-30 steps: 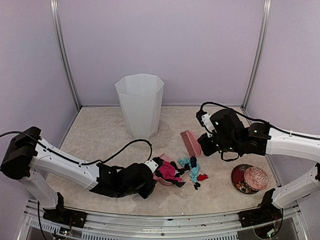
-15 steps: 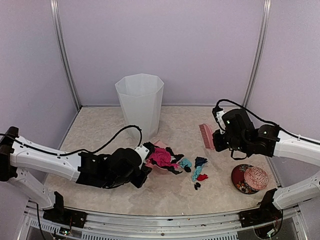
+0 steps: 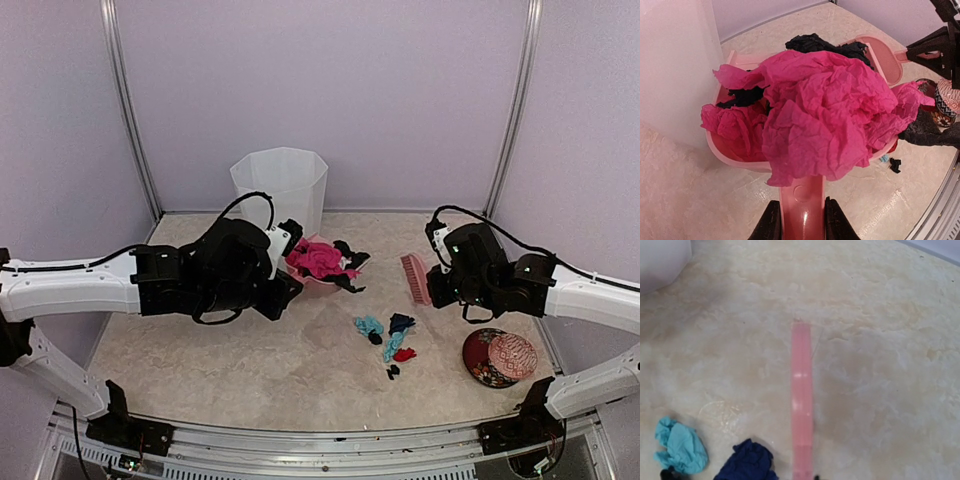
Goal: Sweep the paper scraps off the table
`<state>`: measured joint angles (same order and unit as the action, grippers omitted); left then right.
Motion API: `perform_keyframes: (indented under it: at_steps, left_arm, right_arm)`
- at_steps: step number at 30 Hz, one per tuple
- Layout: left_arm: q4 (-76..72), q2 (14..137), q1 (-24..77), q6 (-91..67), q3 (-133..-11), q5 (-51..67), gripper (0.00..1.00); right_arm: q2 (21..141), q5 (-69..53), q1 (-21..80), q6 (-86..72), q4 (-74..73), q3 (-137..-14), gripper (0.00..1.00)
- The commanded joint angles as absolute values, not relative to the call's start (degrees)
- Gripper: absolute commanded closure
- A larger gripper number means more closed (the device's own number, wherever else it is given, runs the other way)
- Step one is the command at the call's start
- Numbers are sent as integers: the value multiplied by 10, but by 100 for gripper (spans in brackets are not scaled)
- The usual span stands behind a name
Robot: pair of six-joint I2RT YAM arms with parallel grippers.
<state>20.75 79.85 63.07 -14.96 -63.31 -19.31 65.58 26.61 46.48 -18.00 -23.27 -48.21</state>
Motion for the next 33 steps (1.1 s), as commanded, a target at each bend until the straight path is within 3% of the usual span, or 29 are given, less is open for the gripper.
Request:
perform_keyframes:
  at_steps: [1, 11, 19, 33]
  left_arm:
    - [261, 773, 611, -129, -706, -144, 100]
    - [352, 801, 555, -111, -879, -96, 100]
    - [368, 858, 470, -106, -976, 18, 100]
    - [224, 897, 308, -239, -974, 279, 100]
  right_arm:
    - [658, 260, 459, -172, -203, -483, 100]
    - [669, 246, 457, -164, -184, -485, 100]
    - [666, 242, 455, -167, -167, -475, 100]
    - [654, 230, 453, -171, -157, -457, 100]
